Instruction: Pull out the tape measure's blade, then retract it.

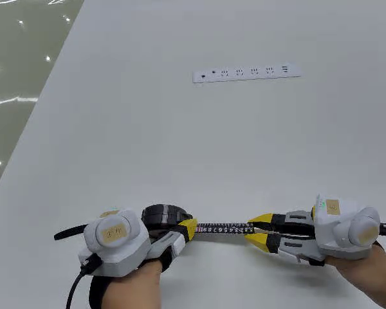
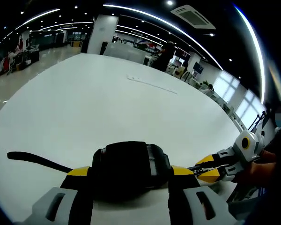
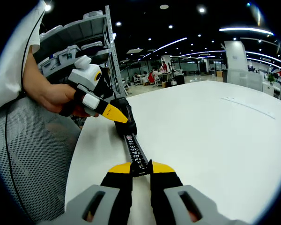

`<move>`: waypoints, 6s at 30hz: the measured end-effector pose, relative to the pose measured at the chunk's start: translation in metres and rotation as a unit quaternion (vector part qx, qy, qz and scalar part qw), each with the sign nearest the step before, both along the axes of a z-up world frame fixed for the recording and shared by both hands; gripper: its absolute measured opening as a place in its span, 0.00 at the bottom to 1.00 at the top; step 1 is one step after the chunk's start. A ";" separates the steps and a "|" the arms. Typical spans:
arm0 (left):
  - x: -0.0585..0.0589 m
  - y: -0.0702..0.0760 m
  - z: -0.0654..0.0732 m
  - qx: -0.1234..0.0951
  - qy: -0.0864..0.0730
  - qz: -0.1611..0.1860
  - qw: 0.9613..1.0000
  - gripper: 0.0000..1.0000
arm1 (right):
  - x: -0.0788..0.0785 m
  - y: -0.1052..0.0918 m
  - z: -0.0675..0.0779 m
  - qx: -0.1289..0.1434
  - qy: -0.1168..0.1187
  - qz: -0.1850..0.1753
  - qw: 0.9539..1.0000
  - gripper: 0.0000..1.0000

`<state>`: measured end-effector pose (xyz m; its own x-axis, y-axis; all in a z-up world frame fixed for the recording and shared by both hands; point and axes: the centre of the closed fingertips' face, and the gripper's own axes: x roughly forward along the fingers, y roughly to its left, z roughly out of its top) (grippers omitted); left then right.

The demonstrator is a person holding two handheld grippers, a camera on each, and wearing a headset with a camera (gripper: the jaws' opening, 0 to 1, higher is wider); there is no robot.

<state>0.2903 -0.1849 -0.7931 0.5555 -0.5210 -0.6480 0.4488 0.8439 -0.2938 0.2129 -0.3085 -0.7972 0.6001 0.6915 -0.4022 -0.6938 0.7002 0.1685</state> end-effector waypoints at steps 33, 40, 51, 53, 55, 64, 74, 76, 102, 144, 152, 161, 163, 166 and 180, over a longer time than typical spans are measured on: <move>0.000 -0.001 -0.001 0.008 -0.011 -0.002 1.000 0.63 | -0.003 0.001 -0.007 -0.009 -0.005 0.002 1.000 0.12; 0.000 0.000 -0.002 0.008 -0.011 0.001 1.000 0.63 | -0.003 0.000 -0.007 -0.008 -0.004 0.000 1.000 0.12; -0.001 0.002 0.001 0.011 -0.020 0.008 1.000 0.63 | -0.004 0.001 -0.006 -0.005 -0.004 0.001 1.000 0.12; -0.002 0.003 0.002 0.011 -0.023 0.010 1.000 0.63 | -0.004 0.001 -0.006 -0.005 -0.003 0.001 1.000 0.12; -0.002 0.003 0.002 0.011 -0.022 0.010 1.000 0.63 | -0.004 0.001 -0.006 -0.005 -0.003 0.001 1.000 0.12; -0.006 0.002 0.003 0.012 -0.023 0.007 1.000 0.64 | -0.004 0.001 -0.007 -0.005 0.000 0.001 1.000 0.12; -0.005 0.002 0.000 0.028 -0.013 0.009 0.999 0.61 | -0.003 0.001 -0.006 -0.004 0.002 0.000 1.000 0.12; -0.005 0.003 -0.001 0.024 -0.011 0.013 1.000 0.61 | -0.004 0.001 -0.007 -0.005 0.003 0.000 1.000 0.12; -0.006 0.004 -0.001 0.023 0.022 0.010 0.999 0.57 | 0.007 0.010 -0.006 0.009 0.000 0.008 1.000 0.12; -0.004 0.006 0.002 -0.021 0.047 0.027 0.998 0.57 | 0.040 0.068 -0.005 0.043 0.005 0.037 0.998 0.12; -0.004 0.006 0.002 -0.022 0.049 0.027 0.998 0.57 | 0.047 0.083 -0.007 0.037 0.004 0.047 0.998 0.12; -0.004 0.006 0.001 -0.021 0.047 0.025 0.998 0.58 | 0.046 0.083 -0.008 0.037 0.004 0.050 0.998 0.12; -0.004 0.006 0.001 -0.020 0.046 0.025 0.998 0.58 | 0.046 0.083 -0.009 0.038 0.004 0.048 0.998 0.12; -0.003 0.006 0.001 -0.019 0.044 0.024 0.999 0.58 | 0.046 0.083 -0.009 0.035 0.004 0.048 0.998 0.13; -0.005 0.004 0.000 0.001 0.029 0.006 1.000 0.59 | 0.043 0.085 -0.015 0.013 0.008 0.060 0.998 0.13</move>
